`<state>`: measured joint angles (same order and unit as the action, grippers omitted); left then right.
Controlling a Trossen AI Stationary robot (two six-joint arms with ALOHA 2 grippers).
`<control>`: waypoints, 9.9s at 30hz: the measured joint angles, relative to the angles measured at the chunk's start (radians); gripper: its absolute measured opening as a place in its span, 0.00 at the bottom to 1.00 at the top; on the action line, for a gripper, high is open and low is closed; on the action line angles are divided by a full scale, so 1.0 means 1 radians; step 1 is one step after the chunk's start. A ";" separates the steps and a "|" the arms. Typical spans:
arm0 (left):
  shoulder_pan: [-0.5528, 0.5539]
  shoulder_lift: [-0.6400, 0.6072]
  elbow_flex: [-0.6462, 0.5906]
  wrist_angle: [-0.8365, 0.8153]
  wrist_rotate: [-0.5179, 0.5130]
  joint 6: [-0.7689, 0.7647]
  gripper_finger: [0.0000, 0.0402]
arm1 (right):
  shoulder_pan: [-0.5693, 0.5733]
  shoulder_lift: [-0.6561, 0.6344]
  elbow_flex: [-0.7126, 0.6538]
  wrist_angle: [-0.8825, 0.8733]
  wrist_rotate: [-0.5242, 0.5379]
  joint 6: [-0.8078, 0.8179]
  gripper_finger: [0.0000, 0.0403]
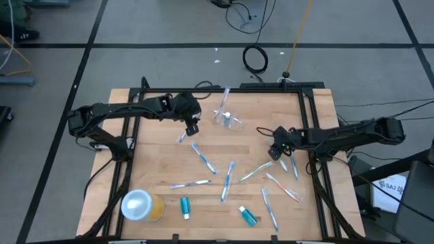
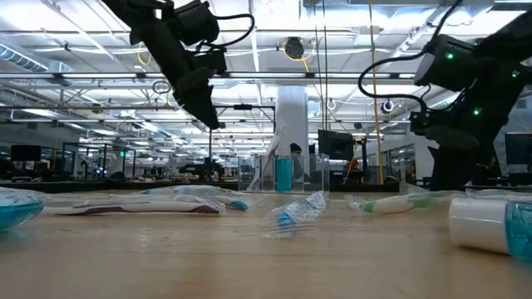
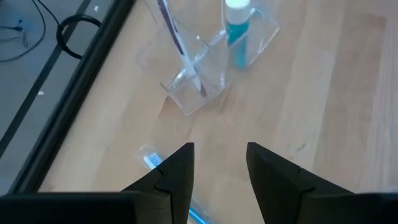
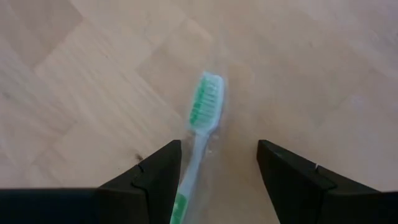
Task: Pick & Place toothbrushing station
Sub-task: Put the top green toothbrush into the transparent organizer, then put the blue toothbrush into the transparent organizer, then put the right blue mouthwash into the transparent organizer
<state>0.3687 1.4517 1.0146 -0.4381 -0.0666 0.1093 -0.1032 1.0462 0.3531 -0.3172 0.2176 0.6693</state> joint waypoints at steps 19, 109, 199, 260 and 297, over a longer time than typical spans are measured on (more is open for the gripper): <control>-0.021 -0.104 0.000 -0.108 -0.021 -0.027 0.38 | -0.007 0.002 -0.056 0.085 0.041 -0.024 0.17; -0.023 -0.700 -0.427 0.230 -0.062 -0.082 0.38 | -0.168 0.767 0.345 1.403 0.358 -0.716 0.05; 0.059 -0.065 -0.303 0.740 -0.060 -0.414 0.01 | -0.098 0.463 0.344 1.127 0.355 -0.842 0.45; 0.034 0.361 -0.170 1.052 -0.257 -0.103 0.05 | -0.079 0.413 0.346 0.949 0.355 -0.882 0.45; -0.164 0.028 -0.169 0.766 0.244 0.123 0.41 | 0.099 0.013 0.296 0.066 0.353 -0.344 0.45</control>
<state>0.2046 1.4797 0.8455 0.3284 0.1778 0.2326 -0.0044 1.0592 0.6495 -0.2516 0.5709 0.3250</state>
